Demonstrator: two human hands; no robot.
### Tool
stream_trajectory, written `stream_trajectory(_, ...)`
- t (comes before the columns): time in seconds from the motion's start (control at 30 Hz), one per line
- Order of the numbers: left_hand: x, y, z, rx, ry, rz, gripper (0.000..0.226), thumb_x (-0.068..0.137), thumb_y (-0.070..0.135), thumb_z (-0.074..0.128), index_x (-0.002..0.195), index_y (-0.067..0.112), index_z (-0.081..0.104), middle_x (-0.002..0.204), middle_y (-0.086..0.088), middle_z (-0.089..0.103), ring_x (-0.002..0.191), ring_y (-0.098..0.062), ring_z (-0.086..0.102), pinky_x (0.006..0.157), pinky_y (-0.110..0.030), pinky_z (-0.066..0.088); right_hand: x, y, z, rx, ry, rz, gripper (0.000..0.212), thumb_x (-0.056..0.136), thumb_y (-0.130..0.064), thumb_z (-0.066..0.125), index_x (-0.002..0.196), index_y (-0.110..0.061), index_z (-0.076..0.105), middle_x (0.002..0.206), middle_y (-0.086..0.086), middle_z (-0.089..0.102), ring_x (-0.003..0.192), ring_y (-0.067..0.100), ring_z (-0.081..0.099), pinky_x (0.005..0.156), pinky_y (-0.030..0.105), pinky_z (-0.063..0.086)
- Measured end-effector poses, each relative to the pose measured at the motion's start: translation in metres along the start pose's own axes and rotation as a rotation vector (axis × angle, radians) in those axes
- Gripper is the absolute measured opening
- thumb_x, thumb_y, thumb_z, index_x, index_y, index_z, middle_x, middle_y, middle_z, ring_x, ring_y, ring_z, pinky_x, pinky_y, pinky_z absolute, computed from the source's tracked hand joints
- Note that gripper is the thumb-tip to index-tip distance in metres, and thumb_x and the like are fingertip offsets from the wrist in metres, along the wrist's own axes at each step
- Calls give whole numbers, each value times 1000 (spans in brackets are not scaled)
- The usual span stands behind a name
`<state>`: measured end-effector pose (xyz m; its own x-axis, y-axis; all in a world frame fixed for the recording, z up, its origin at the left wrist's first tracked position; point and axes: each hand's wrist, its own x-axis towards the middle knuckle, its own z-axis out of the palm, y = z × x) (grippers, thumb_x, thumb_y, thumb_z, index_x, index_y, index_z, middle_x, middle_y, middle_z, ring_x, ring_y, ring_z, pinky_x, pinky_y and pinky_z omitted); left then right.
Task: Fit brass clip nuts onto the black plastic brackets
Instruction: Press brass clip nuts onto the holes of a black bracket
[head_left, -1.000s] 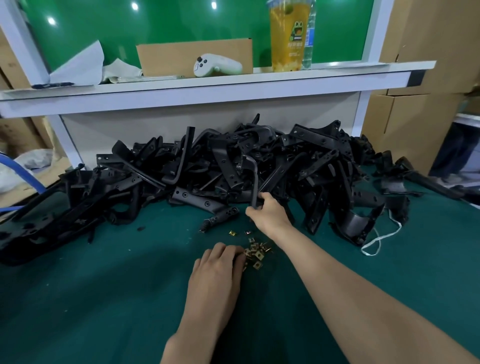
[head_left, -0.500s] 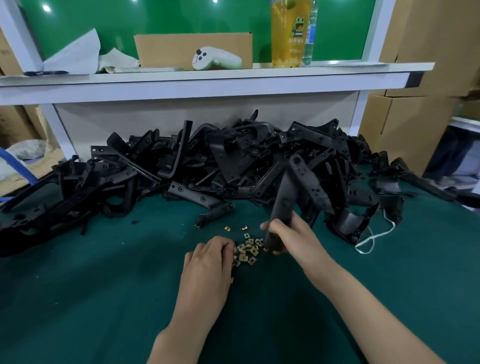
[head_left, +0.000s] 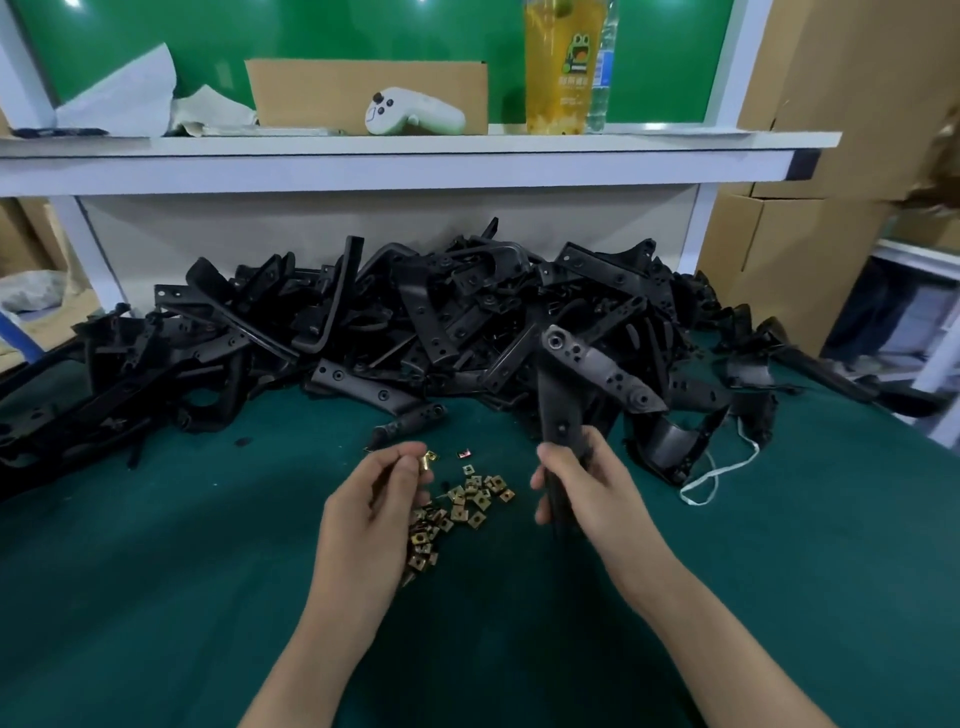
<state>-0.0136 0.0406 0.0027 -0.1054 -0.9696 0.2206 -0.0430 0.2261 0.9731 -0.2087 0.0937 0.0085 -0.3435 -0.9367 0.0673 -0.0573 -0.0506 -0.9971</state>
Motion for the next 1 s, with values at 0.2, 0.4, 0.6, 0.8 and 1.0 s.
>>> stream_trajectory(0.2, 1, -1, 5, -68, -14, 5, 24, 101, 19, 56, 111, 37, 69, 95, 14, 75, 85, -6, 71, 75, -21, 56, -5, 7, 1, -371, 7, -165, 35, 81, -82, 52, 103, -55, 54, 67, -6, 64, 53, 10, 58, 50, 26, 49)
stream_trajectory(0.4, 6, -5, 2, -241, 41, -6, 19, 102, 23, 55, 108, 30, 72, 98, 4, 76, 92, -16, 73, 76, -32, 57, -8, 11, 9, -815, -53, -253, 47, 80, -80, 46, 112, -46, 53, 73, -15, 61, 67, 6, 56, 59, 22, 42)
stream_trajectory(0.6, 8, -5, 0, -229, 88, 39, 22, 99, 35, 55, 98, 46, 74, 101, 11, 75, 89, -7, 70, 72, -32, 55, -9, 5, 9, -942, -137, -308, 41, 85, -73, 46, 111, -42, 54, 65, -15, 53, 59, 1, 49, 53, 16, 32)
stream_trajectory(0.8, 8, -1, -1, -159, 111, 58, 23, 102, 29, 55, 98, 43, 73, 92, 11, 74, 79, -4, 67, 72, -32, 52, -12, 6, 14, -985, -149, -360, 48, 86, -68, 41, 128, -47, 50, 108, -21, 64, 94, 3, 58, 74, 24, 39)
stream_trajectory(1.0, 1, -1, 11, -119, 33, 36, 18, 101, 27, 57, 103, 38, 71, 92, 15, 74, 79, -3, 68, 71, -25, 53, -12, 9, 7, -981, -107, -403, 61, 93, -49, 49, 150, -27, 40, 133, -9, 56, 123, 11, 45, 103, 25, 32)
